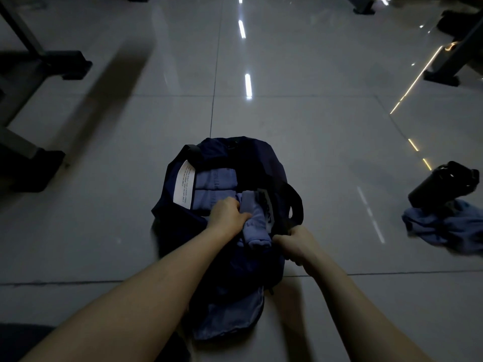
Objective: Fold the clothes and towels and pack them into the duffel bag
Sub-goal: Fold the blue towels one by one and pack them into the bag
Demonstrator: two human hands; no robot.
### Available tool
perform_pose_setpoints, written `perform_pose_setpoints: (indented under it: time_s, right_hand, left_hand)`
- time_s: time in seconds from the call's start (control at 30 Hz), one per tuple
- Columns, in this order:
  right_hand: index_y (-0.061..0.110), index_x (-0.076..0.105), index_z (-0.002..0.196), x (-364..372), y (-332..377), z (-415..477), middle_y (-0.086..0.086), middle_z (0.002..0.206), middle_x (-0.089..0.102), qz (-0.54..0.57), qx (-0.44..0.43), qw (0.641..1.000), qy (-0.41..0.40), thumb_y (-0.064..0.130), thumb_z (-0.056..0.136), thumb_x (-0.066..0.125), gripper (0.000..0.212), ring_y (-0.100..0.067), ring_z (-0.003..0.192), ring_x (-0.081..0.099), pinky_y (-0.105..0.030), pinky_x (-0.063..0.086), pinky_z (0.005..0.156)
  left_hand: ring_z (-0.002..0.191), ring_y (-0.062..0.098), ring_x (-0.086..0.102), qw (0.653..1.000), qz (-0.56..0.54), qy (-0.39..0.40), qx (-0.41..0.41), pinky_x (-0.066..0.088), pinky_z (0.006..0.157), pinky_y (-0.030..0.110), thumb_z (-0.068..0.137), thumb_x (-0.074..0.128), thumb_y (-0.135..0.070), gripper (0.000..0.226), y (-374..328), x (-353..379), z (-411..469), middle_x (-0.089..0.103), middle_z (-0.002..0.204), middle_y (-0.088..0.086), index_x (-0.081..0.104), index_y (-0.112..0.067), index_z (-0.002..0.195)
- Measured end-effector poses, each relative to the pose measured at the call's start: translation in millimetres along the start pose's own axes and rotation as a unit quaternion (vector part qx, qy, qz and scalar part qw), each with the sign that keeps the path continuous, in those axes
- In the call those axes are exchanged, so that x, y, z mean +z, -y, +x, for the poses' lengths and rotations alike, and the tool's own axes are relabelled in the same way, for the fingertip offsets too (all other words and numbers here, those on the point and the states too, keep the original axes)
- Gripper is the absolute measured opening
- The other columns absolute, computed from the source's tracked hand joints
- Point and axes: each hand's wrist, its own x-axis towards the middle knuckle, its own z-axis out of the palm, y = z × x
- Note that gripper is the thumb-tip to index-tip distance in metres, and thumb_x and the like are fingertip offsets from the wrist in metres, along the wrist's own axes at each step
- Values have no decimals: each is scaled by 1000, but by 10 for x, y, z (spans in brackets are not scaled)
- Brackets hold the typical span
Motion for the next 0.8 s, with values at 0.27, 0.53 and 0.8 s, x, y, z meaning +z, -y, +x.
perform_pose_setpoints:
  time_s: [0.27,0.53,0.8]
  right_hand:
    - [9,43,69,-6,40,-24,-12,60,40,7,-1,1000,-6,12,77,61,19,-15,41,27,-24,20,43]
    - [10,45,74,-89,90,-153,-8,58,36,-40,-11,997,57,7,81,61,18,-9,34,24,-20,20,38]
    - [10,53,75,-259,95,-213,-1,53,46,-62,12,994,94,15,86,64,17,-10,37,35,-22,27,40]
  left_hand:
    - [97,28,56,938,141,-100,299,50,79,48,94,60,-24,21,59,-50,-91,59,111,6,68,-12,109]
    - [116,25,56,926,244,132,256,49,93,45,96,54,-50,41,127,-132,-6,61,125,-2,64,-23,125]
    - [139,26,37,855,444,64,260,25,113,53,97,53,-49,57,127,62,-77,47,146,7,45,-21,147]
